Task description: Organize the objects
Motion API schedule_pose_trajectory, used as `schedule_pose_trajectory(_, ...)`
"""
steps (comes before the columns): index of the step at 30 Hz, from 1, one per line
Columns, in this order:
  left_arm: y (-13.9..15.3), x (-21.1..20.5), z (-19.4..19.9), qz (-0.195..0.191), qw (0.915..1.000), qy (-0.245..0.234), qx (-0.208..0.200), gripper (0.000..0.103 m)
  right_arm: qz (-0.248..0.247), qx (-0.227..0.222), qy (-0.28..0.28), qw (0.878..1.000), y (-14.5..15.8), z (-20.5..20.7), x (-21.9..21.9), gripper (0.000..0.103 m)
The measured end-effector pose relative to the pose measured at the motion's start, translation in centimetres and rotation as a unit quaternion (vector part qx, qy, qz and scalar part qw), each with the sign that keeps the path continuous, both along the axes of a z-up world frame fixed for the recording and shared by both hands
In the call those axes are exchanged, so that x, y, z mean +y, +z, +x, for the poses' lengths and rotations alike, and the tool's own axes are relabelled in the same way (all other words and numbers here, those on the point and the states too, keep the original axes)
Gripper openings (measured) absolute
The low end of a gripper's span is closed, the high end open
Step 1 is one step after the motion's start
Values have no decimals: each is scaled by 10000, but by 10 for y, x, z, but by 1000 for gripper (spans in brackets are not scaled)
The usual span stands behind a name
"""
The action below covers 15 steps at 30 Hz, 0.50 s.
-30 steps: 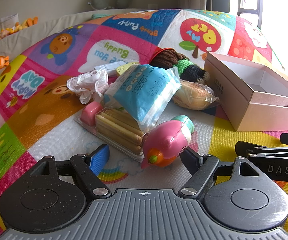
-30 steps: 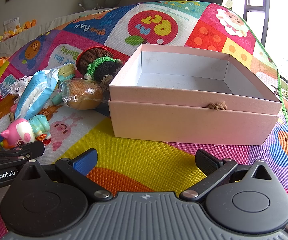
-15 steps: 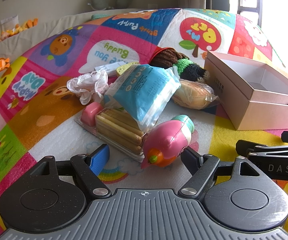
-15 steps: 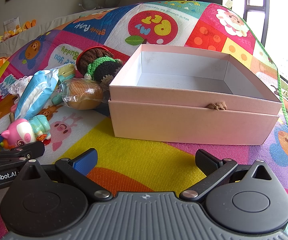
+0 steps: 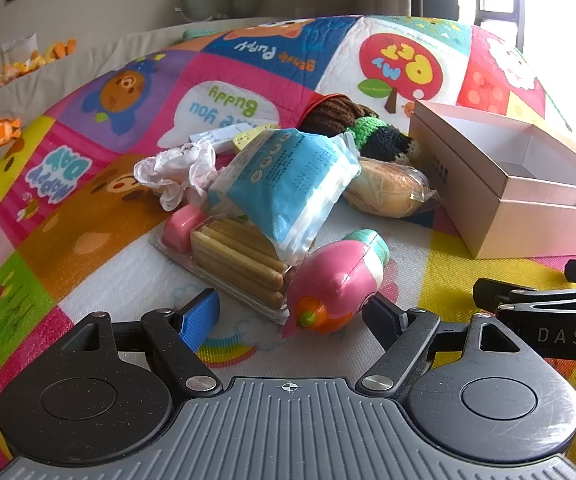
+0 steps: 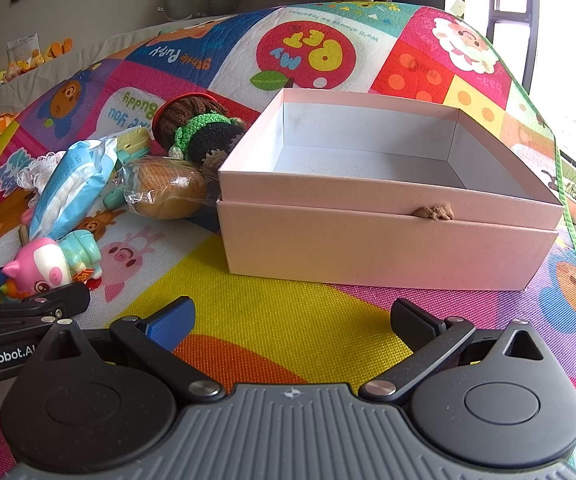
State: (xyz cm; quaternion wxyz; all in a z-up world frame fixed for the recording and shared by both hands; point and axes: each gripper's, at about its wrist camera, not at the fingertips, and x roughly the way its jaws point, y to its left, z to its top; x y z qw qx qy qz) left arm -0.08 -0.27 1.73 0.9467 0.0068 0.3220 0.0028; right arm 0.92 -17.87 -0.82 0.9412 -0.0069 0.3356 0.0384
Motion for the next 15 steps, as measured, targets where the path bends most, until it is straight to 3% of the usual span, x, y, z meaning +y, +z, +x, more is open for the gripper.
schedule_pose_trajectory(11, -1, 2, -1, -75, 10000, -21, 9, 83, -4, 0, 0, 10000, 1, 0, 0, 103)
schedule_pose_trajectory(15, 6, 12, -7, -239, 9987, -392, 217, 81, -4, 1, 0, 10000, 1, 0, -1, 103)
